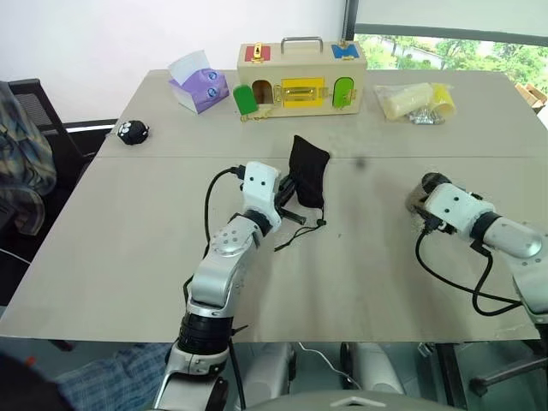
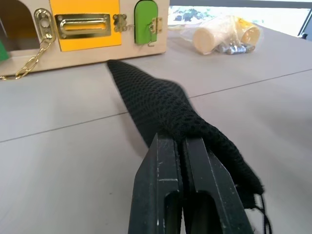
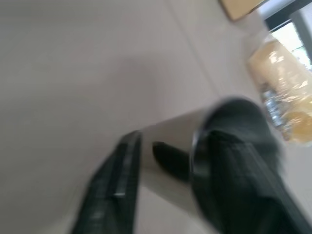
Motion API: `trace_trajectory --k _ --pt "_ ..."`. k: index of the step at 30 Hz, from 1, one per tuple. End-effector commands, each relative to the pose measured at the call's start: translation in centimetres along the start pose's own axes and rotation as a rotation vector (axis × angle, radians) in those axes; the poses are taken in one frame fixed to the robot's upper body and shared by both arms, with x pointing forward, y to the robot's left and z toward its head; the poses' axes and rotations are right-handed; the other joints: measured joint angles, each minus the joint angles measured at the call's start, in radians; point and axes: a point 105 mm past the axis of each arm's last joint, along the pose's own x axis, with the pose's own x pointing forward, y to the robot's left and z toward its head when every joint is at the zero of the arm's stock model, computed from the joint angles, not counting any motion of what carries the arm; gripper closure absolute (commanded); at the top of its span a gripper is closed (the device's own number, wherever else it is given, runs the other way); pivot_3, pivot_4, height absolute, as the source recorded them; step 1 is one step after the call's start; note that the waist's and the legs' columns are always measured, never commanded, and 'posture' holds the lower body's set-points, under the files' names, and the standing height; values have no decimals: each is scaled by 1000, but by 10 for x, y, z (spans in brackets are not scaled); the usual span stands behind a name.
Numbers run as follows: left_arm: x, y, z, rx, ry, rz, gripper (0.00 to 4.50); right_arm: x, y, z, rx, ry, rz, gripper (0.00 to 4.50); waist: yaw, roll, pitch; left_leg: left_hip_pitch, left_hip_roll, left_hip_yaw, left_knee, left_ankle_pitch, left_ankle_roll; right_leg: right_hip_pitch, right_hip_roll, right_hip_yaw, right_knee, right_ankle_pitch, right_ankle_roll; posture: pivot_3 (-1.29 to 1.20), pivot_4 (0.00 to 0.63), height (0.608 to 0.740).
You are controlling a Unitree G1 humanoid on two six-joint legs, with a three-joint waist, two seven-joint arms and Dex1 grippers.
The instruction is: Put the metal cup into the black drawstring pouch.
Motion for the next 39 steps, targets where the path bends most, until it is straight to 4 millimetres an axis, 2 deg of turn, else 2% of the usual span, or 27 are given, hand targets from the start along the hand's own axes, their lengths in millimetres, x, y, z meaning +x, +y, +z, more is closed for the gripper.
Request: trace_trajectory --k 1,2,5,7,9,11,14,19,25,29,33,39 --pt "-1 3 8 21 -28 2 4500 -9 -8 11 -46 -23 -13 4249 0 0 0 0 0 0 0 0 0 0 0 0 0 0 0 0 150 710" --pt "-1 3 8 21 -26 3 4500 -11 -9 12 -46 -25 -15 4442 -1 0 0 0 0 0 0 0 0 0 0 0 0 0 0 0 150 710" --pt "1 2 10 19 -22 -5 4500 -16 -13 18 -42 -37 -26 4442 0 0 0 0 0 0 0 0 0 0 0 0 0 0 0 0 150 710" --pt "3 0 11 8 -14 -7 4500 -18 -16 29 -23 -75 -40 4442 1 0 0 0 0 0 0 0 0 0 0 0 0 0 0 0 150 710" --pt "6 -2 13 -65 0 5 4500 -20 -9 67 59 -230 1 4442 1 0 0 0 0 0 0 0 0 0 0 0 0 0 0 0 150 710" --pt "10 -4 16 -153 8 15 4500 -23 10 103 130 -377 102 4442 -1 0 0 0 0 -1 0 0 0 0 0 0 0 0 0 0 150 710" --pt "15 -7 20 -262 18 20 4500 -24 31 126 192 -443 207 4442 0 -1 1 -1 1 -3 1 0 0 0 0 -3 0 0 0 0 150 710" --pt "19 -12 29 -378 24 -8 4500 -10 60 134 220 -431 282 4442 1 -1 1 -5 -1 -6 4 0 0 0 0 -6 -1 0 0 0 150 710" --pt "20 -17 34 -426 39 -41 4500 3 68 142 259 -449 305 4442 1 -1 1 -5 -2 -7 5 0 0 -1 0 -6 0 0 0 0 150 710" --pt "18 -24 36 -459 45 -85 4500 16 78 155 306 -490 317 4442 -3 -1 1 -5 -1 -7 5 0 0 -1 1 -6 0 0 0 0 150 710" --pt "19 -30 38 -458 49 -114 4500 33 64 160 428 -532 187 4442 -2 -1 1 -5 -1 -7 5 0 -1 -1 1 -6 2 0 0 0 150 710" --pt "14 -37 37 -471 55 -166 4500 44 42 165 512 -568 31 4442 -1 -1 1 -5 -2 -7 5 1 -1 -2 1 -5 2 0 0 0 150 710"
